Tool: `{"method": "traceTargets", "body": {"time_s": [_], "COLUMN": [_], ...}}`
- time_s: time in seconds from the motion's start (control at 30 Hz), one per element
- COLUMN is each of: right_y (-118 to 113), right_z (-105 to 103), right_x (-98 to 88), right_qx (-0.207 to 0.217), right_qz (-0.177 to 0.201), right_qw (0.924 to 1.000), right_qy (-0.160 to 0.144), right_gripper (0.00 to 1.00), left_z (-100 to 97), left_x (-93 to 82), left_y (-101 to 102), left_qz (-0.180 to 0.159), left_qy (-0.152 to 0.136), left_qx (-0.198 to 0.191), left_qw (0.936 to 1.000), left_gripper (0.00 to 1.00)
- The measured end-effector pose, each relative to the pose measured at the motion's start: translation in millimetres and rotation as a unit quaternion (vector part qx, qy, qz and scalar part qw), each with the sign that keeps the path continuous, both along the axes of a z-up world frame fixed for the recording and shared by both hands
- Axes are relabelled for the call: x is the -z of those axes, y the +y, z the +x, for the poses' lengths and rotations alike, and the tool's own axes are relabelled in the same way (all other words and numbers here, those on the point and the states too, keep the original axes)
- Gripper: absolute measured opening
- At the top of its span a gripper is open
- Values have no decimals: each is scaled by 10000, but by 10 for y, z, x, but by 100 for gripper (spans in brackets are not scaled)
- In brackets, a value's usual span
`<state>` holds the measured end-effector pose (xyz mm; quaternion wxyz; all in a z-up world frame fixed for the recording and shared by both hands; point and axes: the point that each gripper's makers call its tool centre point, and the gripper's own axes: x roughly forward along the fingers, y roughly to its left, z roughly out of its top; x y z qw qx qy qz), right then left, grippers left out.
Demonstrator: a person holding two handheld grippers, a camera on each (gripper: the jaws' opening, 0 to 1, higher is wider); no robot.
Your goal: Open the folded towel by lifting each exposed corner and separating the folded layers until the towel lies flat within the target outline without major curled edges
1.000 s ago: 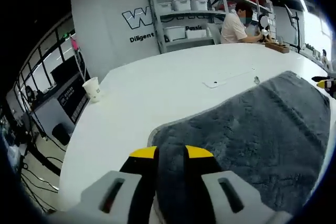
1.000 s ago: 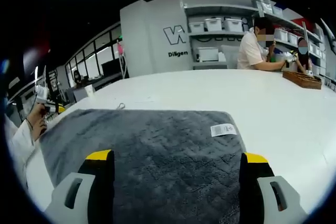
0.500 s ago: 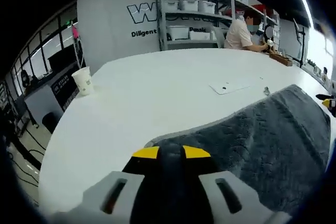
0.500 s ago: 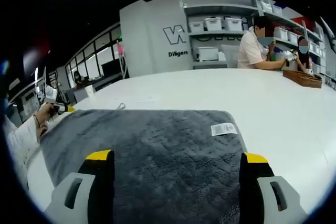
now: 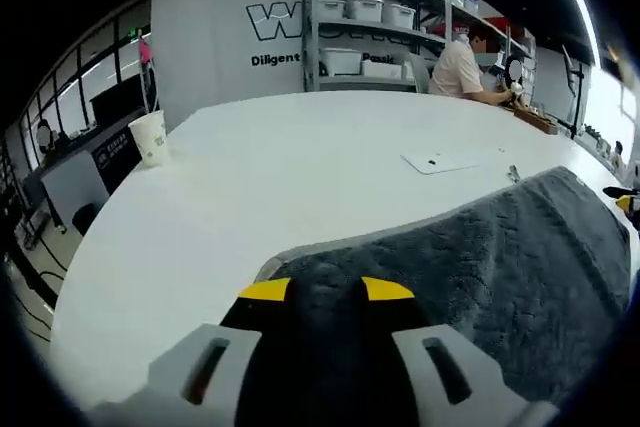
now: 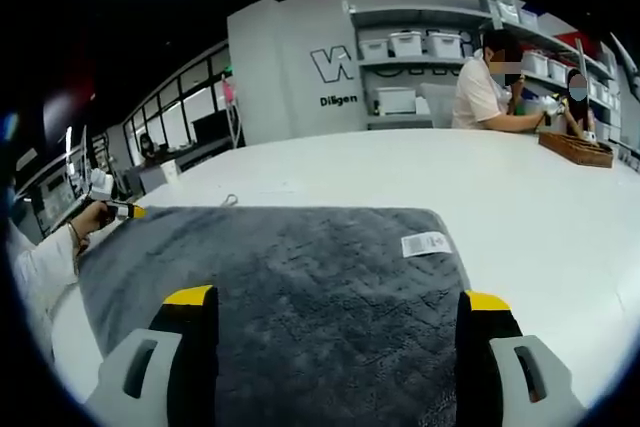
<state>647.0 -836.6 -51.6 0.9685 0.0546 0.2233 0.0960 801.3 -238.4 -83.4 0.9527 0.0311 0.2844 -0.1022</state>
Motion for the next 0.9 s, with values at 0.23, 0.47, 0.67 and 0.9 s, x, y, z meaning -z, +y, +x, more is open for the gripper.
{"method": "traceTargets", "body": {"time_s": [0.23, 0.47, 0.67, 0.9], "right_y": [-6, -13, -10, 20], "right_z": [6, 8, 10, -1], "right_x": [14, 11, 5, 16], "right_qx": [9, 16, 7, -28], "right_qz": [6, 17, 16, -8], "right_qw": [10000, 10000, 10000, 10000], "right_qy": [26, 23, 13, 37], "right_gripper": [98, 98, 98, 98], "left_z": [71, 79, 76, -9], "left_x": [-6, -8, -9, -92], "left_y": [92, 105, 105, 37], "left_qz": [80, 61, 26, -302], "left_qy": [-105, -205, -194, -191], "left_qx": [-182, -239, -254, -293], "left_qw": [9997, 9995, 9995, 9989], "left_gripper": [24, 24, 24, 41]}}
